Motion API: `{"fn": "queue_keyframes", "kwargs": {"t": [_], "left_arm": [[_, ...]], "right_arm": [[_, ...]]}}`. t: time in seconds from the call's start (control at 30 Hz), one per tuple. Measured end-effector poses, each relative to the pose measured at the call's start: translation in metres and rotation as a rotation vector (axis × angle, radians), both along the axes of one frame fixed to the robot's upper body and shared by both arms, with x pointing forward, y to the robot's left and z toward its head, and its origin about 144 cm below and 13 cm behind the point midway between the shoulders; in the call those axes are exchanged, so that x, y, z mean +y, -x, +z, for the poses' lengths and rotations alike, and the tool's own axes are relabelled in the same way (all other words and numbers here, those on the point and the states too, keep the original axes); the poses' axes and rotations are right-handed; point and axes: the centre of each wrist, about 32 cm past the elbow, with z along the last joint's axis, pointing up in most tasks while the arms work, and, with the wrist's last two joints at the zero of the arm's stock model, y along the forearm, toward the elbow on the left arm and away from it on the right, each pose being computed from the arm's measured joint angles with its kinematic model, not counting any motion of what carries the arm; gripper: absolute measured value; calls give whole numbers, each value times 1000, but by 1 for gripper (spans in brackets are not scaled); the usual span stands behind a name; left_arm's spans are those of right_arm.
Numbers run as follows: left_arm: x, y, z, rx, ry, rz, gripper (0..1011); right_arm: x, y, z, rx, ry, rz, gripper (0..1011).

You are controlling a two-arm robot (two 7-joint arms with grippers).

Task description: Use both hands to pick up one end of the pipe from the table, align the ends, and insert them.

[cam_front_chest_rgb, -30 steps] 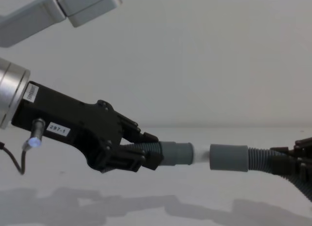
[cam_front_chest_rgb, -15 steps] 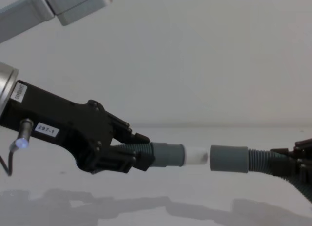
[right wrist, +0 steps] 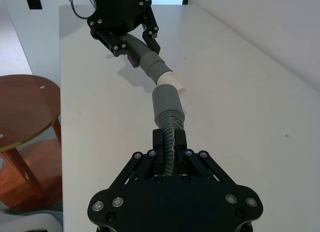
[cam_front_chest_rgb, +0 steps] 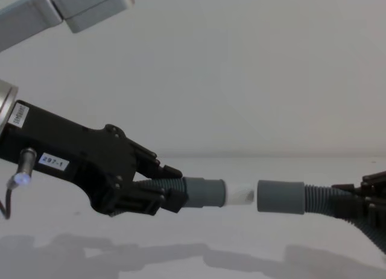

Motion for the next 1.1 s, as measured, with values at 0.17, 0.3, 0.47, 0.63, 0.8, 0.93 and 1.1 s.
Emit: {"fn": "queue_keyframes", "kwargs": {"t": [0.17,0.3,0.47,0.63,0.8,0.93,1.1], "left_arm": [[0,-1,0,0,4,-9,333],[0,-1,-1,3,7,-15,333],[0,-3,-1,7,9,-24,333],[1,-3,-1,10,11,-29,333],[2,-4,-1,13,12,-35,333],[3,-5,-1,16,13,-39,333],[4,-6,-1,21,16,-46,333]], "right_arm": [[1,-1,0,3,1,-1,136],[2,-1,-1,6,3,-3,136],[3,-2,-1,11,7,-8,136],[3,-3,-1,17,10,-11,136],[5,-4,-2,24,14,-18,136],[6,-6,-2,30,16,-21,136],[7,-8,-2,36,17,-27,136]]}}
